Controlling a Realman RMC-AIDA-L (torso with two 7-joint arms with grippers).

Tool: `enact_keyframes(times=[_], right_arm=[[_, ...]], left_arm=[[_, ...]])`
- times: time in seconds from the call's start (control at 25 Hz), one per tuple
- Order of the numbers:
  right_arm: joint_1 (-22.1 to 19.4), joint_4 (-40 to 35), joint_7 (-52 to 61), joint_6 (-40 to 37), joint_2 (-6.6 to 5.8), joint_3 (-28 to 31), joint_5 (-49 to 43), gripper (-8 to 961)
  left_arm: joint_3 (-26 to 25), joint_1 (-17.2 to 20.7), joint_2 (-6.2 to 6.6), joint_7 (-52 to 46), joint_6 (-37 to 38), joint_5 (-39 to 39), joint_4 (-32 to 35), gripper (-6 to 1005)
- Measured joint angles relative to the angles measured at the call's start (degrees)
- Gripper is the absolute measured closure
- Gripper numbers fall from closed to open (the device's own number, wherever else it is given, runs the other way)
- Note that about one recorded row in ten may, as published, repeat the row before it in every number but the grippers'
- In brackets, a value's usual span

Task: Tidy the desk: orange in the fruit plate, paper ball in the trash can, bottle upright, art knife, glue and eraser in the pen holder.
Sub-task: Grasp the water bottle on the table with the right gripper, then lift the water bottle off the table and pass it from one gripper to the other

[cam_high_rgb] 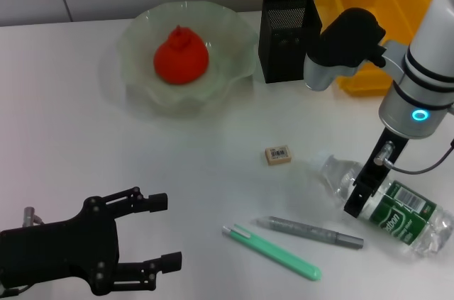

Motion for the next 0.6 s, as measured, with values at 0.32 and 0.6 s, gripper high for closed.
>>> enact_keyframes(times=[0.32, 0.6], right_arm=[[-0.4, -0.8, -0.3, 0.2, -0.02, -0.4, 0.0, 156], [-2.6, -7.5, -1.0, -2.0, -0.28, 0.3, 0.4, 157]], left_arm=[[0.0, -0.1, -0.09, 0.0, -0.1, 0.0, 0.0, 138], [0.0, 0.0, -0.09, 0.0, -0.1, 0.0, 0.0, 139]])
